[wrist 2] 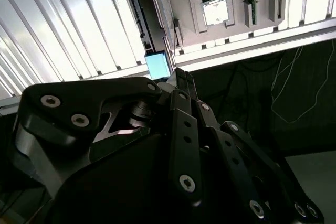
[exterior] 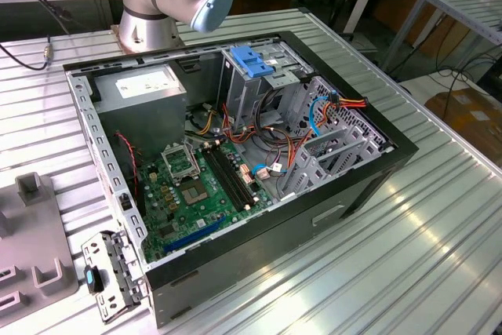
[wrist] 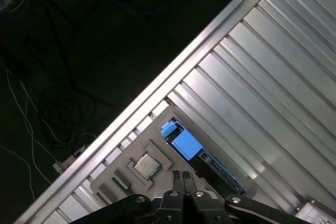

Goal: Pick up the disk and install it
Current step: 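Pick up the disk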

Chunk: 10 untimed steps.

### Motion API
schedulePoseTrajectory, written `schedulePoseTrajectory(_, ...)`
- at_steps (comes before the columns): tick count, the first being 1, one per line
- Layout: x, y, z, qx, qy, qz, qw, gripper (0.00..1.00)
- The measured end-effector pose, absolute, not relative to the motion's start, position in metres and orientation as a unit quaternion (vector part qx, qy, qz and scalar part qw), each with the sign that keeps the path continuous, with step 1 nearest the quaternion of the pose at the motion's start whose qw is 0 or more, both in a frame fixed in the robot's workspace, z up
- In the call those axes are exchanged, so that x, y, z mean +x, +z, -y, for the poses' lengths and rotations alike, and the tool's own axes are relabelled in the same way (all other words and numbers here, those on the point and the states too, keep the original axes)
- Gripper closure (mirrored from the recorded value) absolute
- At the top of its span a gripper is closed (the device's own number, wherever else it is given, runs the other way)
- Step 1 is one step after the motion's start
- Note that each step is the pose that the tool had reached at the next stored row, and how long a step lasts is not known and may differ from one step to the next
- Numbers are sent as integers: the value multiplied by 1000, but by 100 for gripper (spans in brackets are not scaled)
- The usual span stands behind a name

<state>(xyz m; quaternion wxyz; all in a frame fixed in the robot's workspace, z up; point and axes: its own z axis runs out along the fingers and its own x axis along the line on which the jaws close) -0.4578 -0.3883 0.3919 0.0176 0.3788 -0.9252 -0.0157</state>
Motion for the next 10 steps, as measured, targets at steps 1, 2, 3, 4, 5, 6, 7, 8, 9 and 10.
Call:
schedulePoseTrajectory(1, -458, 392, 388, 382, -16, 924, 18, 89)
schedulePoseTrajectory(2, -458, 392, 388, 385, -16, 923, 18, 89)
schedulePoseTrajectory(3, -458, 392, 388, 389, -16, 921, 18, 89)
schedulePoseTrajectory(4, -458, 392, 388, 392, -15, 920, 18, 89)
schedulePoseTrajectory(5, -458, 392, 388, 396, -15, 918, 18, 89)
schedulePoseTrajectory(6, -458, 392, 388, 401, -15, 916, 18, 89)
schedulePoseTrajectory(7, -458, 392, 388, 404, -15, 914, 18, 89)
schedulePoseTrajectory(8, -458, 392, 388, 407, -15, 913, 18, 89)
schedulePoseTrajectory(9, -458, 392, 388, 412, -15, 911, 18, 89)
schedulePoseTrajectory(10, -458, 392, 388, 418, -15, 908, 18, 89)
